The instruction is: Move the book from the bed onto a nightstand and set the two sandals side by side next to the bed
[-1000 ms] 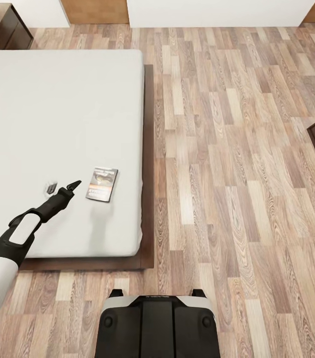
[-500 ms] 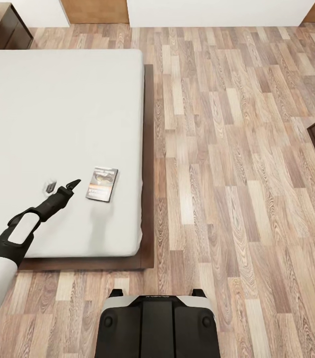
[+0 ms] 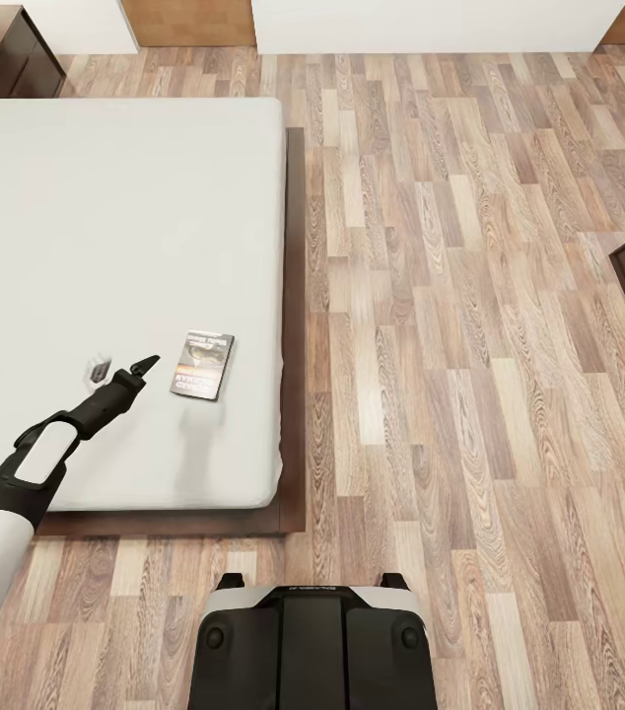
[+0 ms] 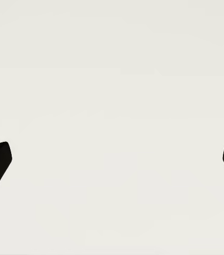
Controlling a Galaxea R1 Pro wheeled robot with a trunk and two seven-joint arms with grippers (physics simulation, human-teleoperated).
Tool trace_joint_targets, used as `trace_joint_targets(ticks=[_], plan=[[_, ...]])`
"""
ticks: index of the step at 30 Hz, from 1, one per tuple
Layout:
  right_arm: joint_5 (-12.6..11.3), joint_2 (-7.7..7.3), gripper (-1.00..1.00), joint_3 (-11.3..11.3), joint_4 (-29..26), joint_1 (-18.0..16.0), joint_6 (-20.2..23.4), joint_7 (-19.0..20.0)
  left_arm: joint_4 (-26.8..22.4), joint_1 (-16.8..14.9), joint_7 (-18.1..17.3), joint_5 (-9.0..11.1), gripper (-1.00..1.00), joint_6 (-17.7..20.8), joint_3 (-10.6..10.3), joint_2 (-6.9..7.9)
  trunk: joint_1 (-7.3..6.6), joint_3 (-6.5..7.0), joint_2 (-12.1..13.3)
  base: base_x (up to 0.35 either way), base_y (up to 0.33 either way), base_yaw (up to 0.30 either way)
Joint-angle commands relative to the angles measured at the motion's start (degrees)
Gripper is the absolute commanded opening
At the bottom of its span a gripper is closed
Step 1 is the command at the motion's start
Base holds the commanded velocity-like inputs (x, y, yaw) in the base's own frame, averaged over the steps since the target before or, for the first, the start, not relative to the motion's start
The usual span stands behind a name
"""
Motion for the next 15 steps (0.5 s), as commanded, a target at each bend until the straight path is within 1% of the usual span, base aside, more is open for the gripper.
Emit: trace_joint_targets(ticks=[1,15], plan=[[-0.60,0.02,1.00,0.47,0.09,0.00,-0.24,0.22,0.01,0.00,-0.05,0.58,1.00,0.50,0.05,0.02,0.04,-0.05,-0.09,0.000,0.000,0.000],[-0.52,0.15,1.00,0.54,0.09,0.01,-0.24,0.22,-0.19,-0.02,-0.08,0.61,1.00,0.55,0.07,0.10,0.04,-0.05,-0.09,0.000,0.000,0.000]])
